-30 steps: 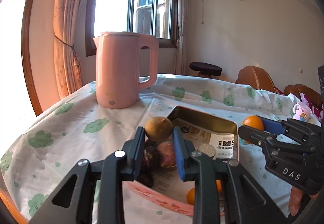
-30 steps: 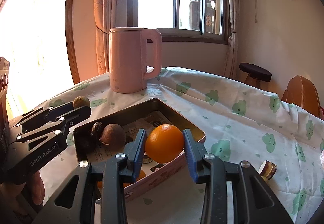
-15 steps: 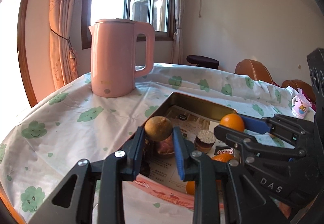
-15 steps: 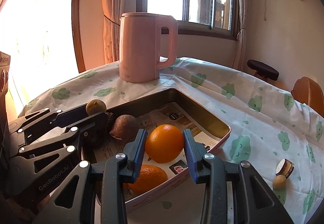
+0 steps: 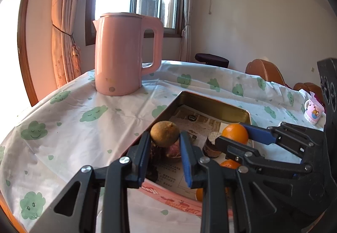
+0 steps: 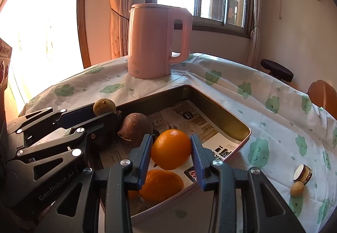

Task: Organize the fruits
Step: 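Carry the orange in the right tool while the left tool carries the brown fruit over the tin, then open the right tool to drop the orange while the left tool releases the brown fruit into the tin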

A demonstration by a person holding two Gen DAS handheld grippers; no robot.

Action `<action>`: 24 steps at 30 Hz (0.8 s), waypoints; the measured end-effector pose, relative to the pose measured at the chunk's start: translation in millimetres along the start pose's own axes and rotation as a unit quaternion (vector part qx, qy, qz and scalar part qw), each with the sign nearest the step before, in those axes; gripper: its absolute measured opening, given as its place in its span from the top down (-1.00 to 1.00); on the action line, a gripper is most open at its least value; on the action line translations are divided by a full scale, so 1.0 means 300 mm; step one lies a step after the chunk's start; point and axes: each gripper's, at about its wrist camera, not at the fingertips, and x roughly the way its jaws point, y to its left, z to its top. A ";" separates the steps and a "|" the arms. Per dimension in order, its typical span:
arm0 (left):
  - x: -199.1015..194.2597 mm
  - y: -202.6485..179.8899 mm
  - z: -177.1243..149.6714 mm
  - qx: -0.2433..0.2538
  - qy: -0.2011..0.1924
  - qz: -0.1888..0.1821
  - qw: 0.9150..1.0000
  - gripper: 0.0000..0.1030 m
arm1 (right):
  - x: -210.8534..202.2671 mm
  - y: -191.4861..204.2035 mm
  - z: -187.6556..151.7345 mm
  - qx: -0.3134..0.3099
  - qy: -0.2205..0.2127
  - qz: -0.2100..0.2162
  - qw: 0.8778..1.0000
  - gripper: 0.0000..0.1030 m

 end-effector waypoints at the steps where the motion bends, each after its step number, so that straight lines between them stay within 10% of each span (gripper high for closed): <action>1: 0.001 0.002 0.000 -0.001 0.001 0.000 1.000 0.43 | 0.002 0.000 0.000 0.000 0.001 0.001 1.000 0.24; 24: 0.020 0.026 -0.005 -0.015 0.019 0.004 1.000 0.42 | 0.031 0.014 -0.018 -0.004 0.011 0.004 1.000 0.24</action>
